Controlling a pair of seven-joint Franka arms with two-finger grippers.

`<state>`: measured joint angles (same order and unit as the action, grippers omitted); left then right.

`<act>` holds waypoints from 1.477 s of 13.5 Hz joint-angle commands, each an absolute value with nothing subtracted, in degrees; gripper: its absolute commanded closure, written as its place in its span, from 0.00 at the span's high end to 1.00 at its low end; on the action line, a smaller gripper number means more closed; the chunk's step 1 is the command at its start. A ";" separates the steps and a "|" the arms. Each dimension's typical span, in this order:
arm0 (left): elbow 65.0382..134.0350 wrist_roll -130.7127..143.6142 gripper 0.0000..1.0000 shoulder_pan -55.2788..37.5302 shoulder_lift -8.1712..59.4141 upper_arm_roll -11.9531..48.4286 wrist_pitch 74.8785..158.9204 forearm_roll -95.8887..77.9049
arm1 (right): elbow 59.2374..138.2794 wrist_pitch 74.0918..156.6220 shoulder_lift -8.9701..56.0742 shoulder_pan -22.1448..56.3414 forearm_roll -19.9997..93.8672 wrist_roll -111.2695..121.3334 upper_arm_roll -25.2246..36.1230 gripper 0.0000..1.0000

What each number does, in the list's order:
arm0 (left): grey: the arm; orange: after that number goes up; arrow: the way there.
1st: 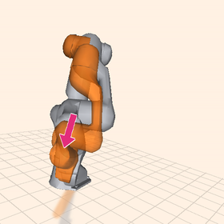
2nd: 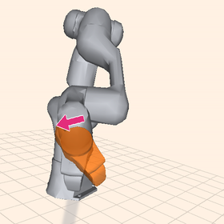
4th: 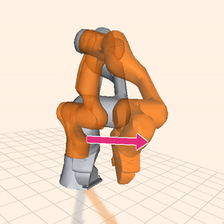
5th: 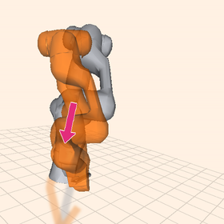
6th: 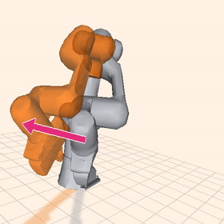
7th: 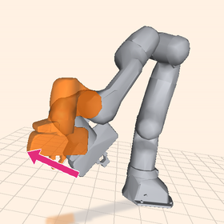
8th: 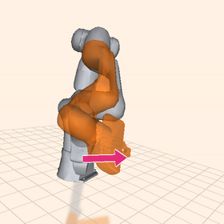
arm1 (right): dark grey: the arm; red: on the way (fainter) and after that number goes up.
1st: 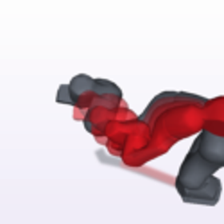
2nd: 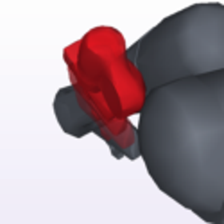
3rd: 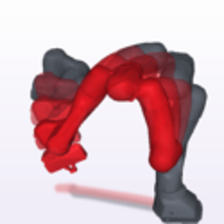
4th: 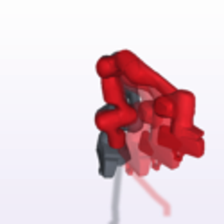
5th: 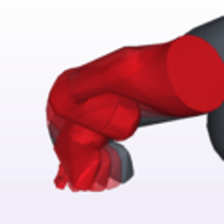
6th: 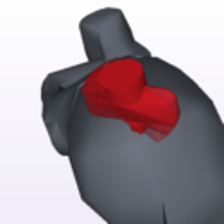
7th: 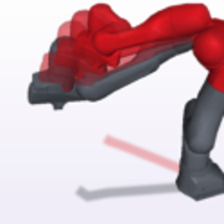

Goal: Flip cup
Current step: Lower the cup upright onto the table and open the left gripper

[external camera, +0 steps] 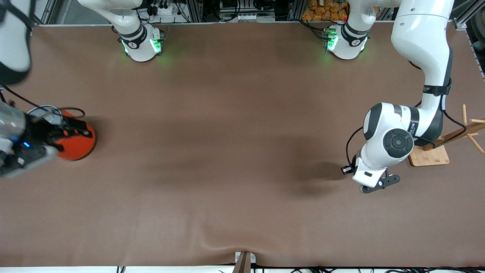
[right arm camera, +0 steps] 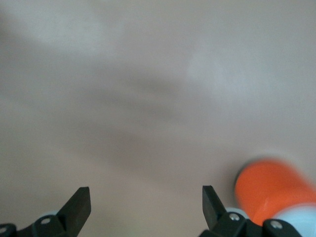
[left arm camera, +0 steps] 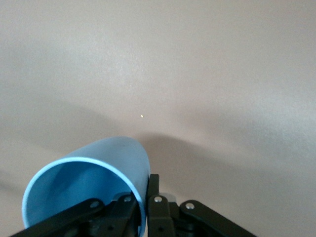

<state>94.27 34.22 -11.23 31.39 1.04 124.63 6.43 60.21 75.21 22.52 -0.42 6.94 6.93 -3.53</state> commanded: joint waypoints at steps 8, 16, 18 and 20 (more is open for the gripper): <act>101.78 36.04 1.00 -12.30 29.01 2.37 126.92 7.82 | 82.26 74.80 0.44 -0.97 3.97 -13.80 -3.95 1.00; 101.69 19.72 1.00 -8.53 10.66 2.37 112.35 7.56 | 81.22 74.79 -0.97 -0.70 -0.34 -12.40 -5.18 1.00; 101.60 14.79 1.00 -6.61 6.35 2.37 108.04 7.21 | 81.04 75.32 -0.97 -1.40 -0.88 -10.02 -6.07 1.00; 101.51 9.26 1.00 -5.11 2.74 2.11 104.35 5.02 | 81.12 75.59 -0.79 -1.93 -0.62 -9.93 -6.06 1.00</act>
